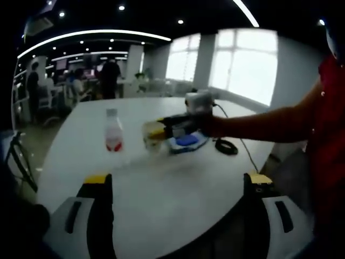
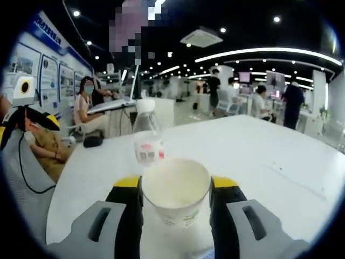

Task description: Arrange the tabletop items into an orderly group along one side of the table until the central work area is clear of visible clutter.

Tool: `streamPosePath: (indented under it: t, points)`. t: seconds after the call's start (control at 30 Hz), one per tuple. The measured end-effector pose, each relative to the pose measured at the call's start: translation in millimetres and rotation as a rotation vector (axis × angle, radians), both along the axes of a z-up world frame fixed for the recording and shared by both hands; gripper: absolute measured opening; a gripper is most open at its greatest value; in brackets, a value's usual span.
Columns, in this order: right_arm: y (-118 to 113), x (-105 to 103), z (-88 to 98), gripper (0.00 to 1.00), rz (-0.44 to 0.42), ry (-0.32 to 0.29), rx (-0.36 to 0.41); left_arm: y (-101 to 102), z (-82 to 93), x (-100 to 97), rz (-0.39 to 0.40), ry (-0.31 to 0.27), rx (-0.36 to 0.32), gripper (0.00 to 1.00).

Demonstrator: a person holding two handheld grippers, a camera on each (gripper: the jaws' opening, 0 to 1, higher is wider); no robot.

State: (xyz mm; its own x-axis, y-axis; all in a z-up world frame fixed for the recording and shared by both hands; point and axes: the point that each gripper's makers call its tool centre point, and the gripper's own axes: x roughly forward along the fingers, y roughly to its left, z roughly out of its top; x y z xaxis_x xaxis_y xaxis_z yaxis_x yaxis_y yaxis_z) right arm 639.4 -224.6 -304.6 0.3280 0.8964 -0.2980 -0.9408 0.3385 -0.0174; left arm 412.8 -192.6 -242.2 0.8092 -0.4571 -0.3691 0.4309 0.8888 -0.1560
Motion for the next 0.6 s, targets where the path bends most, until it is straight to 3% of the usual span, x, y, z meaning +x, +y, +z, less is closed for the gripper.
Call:
streamPosePath:
  t: [0.6]
  points:
    - [7.8,15.0,-23.3,0.48,-0.043,0.046,-0.024,2.3,-2.8,0.9,0.012,0.014,0.006,0.98]
